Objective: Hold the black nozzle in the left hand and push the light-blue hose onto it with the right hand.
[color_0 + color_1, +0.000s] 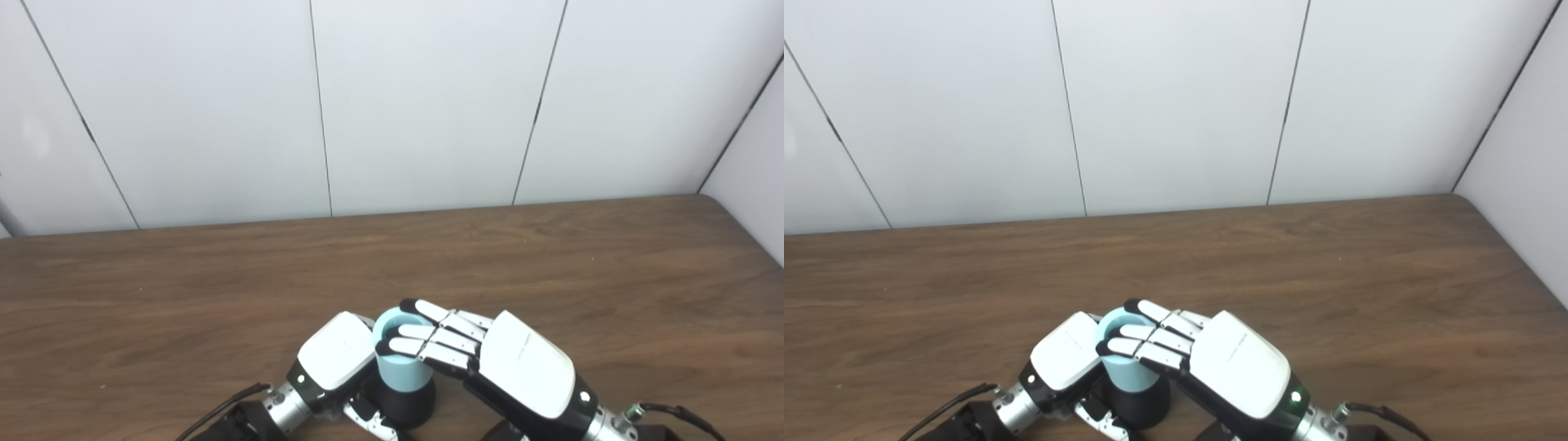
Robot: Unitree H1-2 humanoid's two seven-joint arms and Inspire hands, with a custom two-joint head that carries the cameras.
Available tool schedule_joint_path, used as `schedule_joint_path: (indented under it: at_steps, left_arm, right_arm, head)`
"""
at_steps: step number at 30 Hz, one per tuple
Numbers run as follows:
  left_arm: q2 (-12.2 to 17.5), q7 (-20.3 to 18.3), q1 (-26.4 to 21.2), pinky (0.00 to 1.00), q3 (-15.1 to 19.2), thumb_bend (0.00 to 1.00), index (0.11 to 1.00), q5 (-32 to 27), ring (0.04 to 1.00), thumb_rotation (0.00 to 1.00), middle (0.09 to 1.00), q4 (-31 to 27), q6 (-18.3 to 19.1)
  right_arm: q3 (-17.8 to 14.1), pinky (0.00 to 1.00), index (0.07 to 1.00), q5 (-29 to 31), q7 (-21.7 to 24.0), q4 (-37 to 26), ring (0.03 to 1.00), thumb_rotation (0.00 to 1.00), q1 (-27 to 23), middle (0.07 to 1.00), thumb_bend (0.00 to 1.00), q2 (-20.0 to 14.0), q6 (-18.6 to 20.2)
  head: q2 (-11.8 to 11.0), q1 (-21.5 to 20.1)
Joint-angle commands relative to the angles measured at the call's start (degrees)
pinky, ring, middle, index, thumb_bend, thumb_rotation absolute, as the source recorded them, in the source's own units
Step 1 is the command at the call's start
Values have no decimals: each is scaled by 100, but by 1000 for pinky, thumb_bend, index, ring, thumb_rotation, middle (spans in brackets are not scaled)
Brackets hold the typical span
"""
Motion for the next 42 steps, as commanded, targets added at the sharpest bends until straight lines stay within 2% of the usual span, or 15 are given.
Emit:
schedule_joint_path:
  at_steps: [1, 19, 42]
  left_arm:
    - [67, -642, 384, 317, -299, 502, 494, 249, 400, 0, 484, 211, -73]
    - [76, -672, 385, 312, -295, 502, 486, 273, 400, 0, 497, 172, -64]
    - [71, -668, 396, 308, -285, 502, 492, 266, 391, 0, 492, 165, -68]
  right_arm:
    - [220, 718, 776, -156, 564, 262, 818, 770, 303, 830, 909, -255, 7]
    - [278, 761, 781, -318, 629, 285, 830, 845, 313, 834, 852, -277, 60]
    - [320, 760, 784, -334, 653, 339, 830, 818, 332, 838, 858, -280, 123]
  head:
    - [5, -4]
    - [10, 5]
    - [12, 14]
